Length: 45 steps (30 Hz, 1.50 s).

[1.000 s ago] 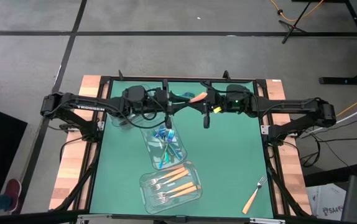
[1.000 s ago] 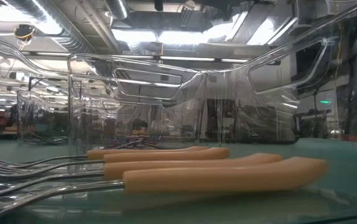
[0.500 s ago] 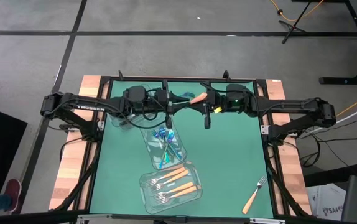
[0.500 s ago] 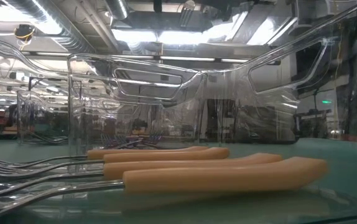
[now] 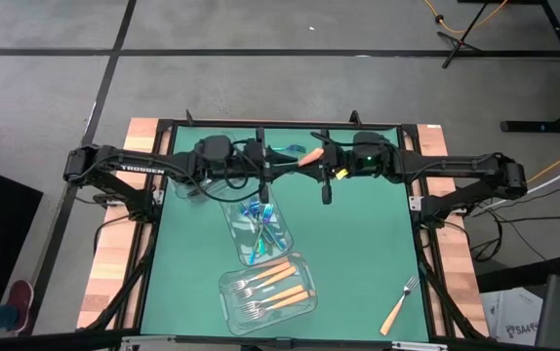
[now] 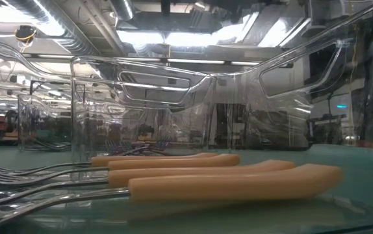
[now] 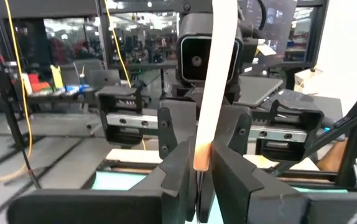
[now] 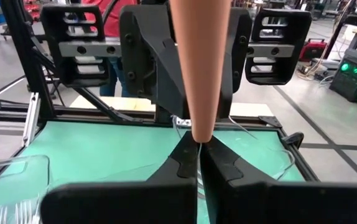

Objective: Sort silverware by color (type)
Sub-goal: Put the yellow fork into the bottom transparent bin

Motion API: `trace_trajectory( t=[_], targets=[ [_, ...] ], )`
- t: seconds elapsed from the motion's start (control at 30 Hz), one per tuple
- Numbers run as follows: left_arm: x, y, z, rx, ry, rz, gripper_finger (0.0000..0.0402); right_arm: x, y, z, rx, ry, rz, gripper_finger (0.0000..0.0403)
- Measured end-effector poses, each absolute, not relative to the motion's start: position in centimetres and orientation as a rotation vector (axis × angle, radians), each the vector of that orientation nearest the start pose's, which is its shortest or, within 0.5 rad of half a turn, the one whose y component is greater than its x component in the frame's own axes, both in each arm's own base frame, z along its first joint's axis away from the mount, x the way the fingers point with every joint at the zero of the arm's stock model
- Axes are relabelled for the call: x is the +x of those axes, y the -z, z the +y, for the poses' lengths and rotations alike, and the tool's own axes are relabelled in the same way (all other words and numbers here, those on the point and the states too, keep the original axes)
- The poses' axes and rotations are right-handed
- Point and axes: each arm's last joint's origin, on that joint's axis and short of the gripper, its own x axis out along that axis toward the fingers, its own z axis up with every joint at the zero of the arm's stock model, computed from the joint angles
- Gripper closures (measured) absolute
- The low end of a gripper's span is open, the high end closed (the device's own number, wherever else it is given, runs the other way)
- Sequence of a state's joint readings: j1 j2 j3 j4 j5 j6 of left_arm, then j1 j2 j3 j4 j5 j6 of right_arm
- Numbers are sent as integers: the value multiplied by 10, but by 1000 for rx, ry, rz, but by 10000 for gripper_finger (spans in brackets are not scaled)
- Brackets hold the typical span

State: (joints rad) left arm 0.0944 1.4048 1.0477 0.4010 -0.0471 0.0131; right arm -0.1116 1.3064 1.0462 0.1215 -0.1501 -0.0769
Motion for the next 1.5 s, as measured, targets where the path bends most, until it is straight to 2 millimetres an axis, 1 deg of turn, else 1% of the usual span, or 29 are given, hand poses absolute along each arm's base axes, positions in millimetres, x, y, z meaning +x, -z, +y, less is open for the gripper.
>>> trace_trajectory(
  t=[0.27,0.6,0.73,0.9,1.33,1.5],
  targets=[
    [322,-336,32,10,-135,-17,339,297,-339,-29,-57,-45,149,403],
    [322,-336,32,8,-133,-14,285,297,-338,-29,-56,-49,156,403],
    [322,-335,32,7,-133,-14,274,297,-336,-29,-53,-49,174,403],
    [322,-335,32,7,-132,-14,274,296,-332,-29,-48,-50,214,403],
    [322,-335,32,7,-131,-13,278,296,-330,-28,-51,-51,241,403],
    [323,-331,28,2,-119,27,278,296,-330,-28,-51,-51,240,403]
  ],
)
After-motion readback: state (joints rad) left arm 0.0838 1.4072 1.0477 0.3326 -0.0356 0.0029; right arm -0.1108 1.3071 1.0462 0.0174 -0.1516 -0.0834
